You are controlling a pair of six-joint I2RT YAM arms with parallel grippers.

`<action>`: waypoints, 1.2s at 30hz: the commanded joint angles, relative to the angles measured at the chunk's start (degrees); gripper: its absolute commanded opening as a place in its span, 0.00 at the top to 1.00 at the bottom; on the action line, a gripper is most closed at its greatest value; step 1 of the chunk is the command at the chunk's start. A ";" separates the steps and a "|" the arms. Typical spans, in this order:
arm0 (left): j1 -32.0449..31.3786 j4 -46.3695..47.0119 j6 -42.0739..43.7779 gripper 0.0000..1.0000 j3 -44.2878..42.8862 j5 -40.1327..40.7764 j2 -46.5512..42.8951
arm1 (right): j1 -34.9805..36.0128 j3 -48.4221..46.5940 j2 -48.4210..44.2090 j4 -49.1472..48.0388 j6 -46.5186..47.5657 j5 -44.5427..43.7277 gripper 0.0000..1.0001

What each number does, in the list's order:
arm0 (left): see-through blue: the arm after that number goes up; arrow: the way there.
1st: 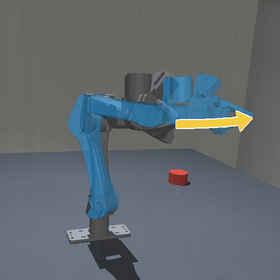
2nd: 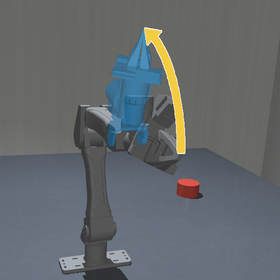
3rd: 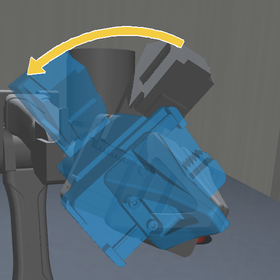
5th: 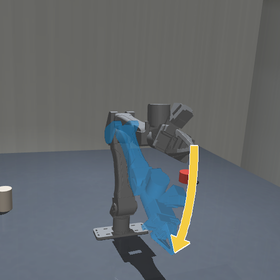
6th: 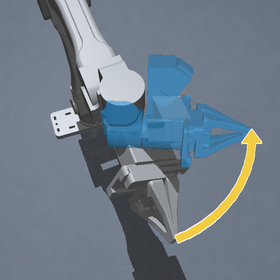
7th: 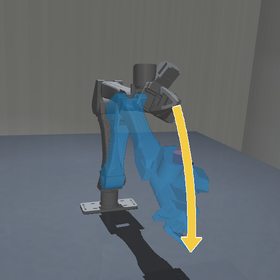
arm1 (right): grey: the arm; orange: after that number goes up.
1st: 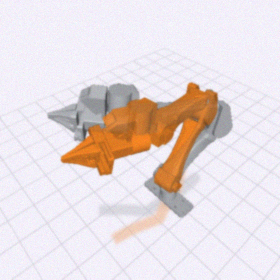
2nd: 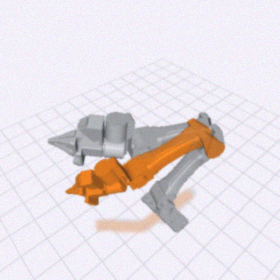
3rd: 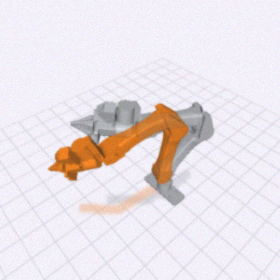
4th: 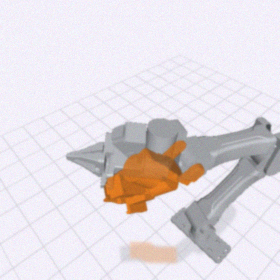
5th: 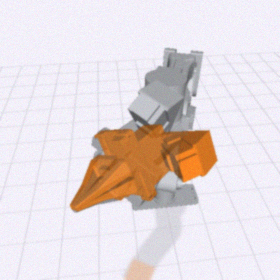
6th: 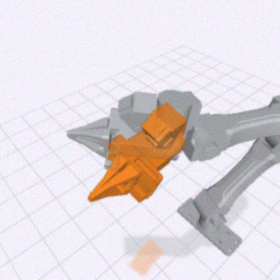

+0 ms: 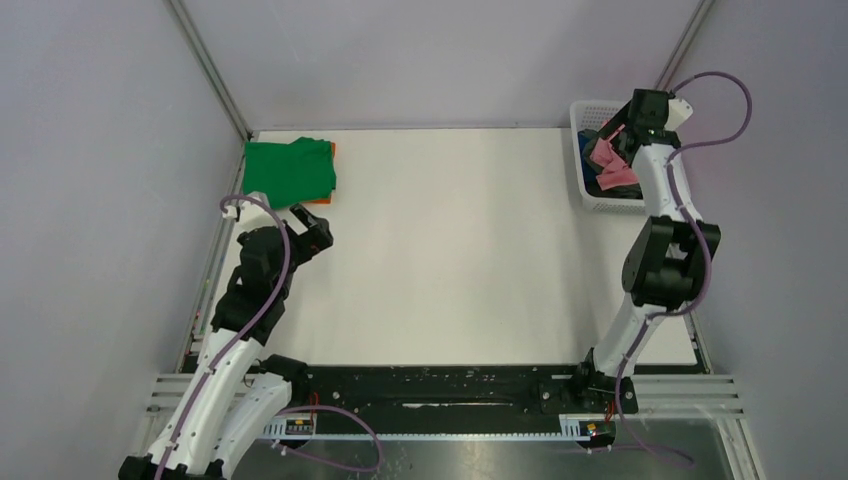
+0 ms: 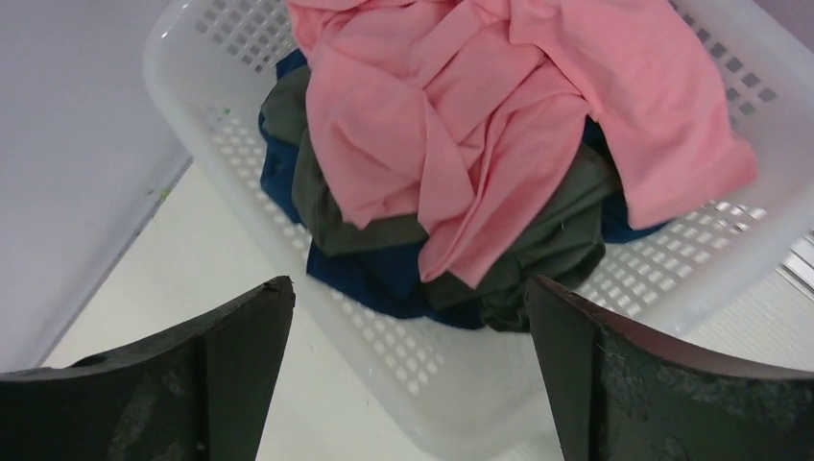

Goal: Fold and stack the t-shirts
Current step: Grab crumpled tshirt from bin with the right arm

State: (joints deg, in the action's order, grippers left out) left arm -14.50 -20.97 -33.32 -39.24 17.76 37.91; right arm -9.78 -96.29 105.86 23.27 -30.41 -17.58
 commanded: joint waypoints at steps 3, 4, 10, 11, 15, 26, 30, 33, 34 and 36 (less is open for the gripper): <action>0.26 1.67 -0.36 0.01 -0.79 -0.06 0.14 | -2.64 -11.56 11.24 1.60 -9.20 -0.77 0.03; 0.31 1.79 -0.33 0.01 -0.63 0.09 0.15 | -2.96 -12.67 12.91 1.54 -10.17 -0.68 0.03; 0.26 2.50 -0.28 0.01 -0.35 0.68 0.98 | -3.84 -18.99 21.89 1.56 -13.79 3.89 0.05; 0.26 2.59 -0.26 0.01 -0.31 0.89 1.26 | -3.84 -19.55 22.83 1.50 -14.56 4.52 0.05; 0.29 2.64 -0.41 0.01 -0.44 1.81 2.64 | -3.84 -20.98 25.21 1.19 -16.80 4.32 0.06; 0.35 0.95 -0.52 0.01 -1.03 3.85 2.66 | -3.84 -21.81 26.48 -0.27 -18.06 4.97 0.59; 0.35 0.76 -0.54 0.01 -0.95 4.22 1.70 | -3.90 -22.08 25.81 -0.86 -16.52 6.52 0.88; 0.35 0.46 -0.61 0.01 -1.01 4.19 1.21 | -3.93 -21.42 23.37 -2.15 -14.36 8.91 1.00; 0.35 0.41 -0.61 0.01 -1.01 4.07 1.10 | -3.93 -20.73 21.91 -3.08 -13.39 9.61 1.00; 0.31 0.14 -0.78 0.01 -1.09 3.68 0.71 | -3.92 -18.84 17.86 -4.66 -11.55 10.12 1.00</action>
State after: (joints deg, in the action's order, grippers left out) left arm -14.50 -20.97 -33.52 -39.22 20.40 39.75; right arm -14.04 -115.55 131.94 23.75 -45.41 -11.31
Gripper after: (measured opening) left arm 0.989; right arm 0.056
